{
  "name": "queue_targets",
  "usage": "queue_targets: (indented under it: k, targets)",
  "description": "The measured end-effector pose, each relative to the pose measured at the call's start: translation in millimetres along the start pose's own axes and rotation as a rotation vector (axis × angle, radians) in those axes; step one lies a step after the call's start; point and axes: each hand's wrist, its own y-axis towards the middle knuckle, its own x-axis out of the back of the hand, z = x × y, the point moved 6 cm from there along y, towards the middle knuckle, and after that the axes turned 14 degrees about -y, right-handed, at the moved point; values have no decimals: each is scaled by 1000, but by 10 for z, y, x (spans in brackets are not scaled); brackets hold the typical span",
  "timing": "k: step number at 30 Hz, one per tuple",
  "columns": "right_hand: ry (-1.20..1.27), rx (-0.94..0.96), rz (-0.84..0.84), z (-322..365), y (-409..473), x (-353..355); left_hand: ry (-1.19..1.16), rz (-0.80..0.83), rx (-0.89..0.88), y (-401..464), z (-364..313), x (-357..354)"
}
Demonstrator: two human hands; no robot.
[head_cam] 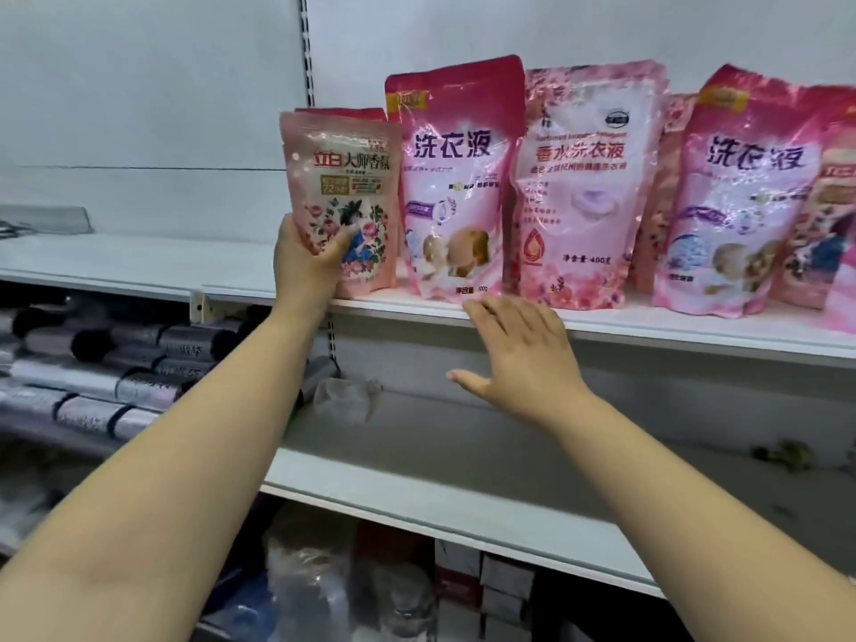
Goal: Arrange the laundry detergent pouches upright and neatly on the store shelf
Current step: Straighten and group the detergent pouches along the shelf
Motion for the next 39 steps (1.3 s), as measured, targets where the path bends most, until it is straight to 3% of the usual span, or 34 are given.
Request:
queue_targets:
  k: [14,16,20,24,27,30,34,37,39]
  targets:
    - [-21,29,35,20,-29,47,579,83,120,-44,183,24]
    - [30,68,37,-20,-21,107,561,48,64,-204,92,80]
    - [307,62,-23,-321,-119,324,416,15,-243,-729,-241,-29]
    - [334,-68,-230,-1034,-555,630,344,404,-418,-1380,-400,-777]
    - [344,-248,-246,-1773,-1001,758,307,618,-535,-1863,-553,-1453]
    - [304,-438,-302,-2561,-1461,847,218,640,-534,-2262,-792,-2083]
    - [298,-725,-325,-3681,-1942,907,123,657,-378,-2661,-1108,-3033]
    - [311,-787,-174,-4244,-2022,818,64,613,-258,-2789,-1349,-3672]
    - [449,-758,-37,-4388,-1988,712,37,551,-197,-2819,-1470,-3956]
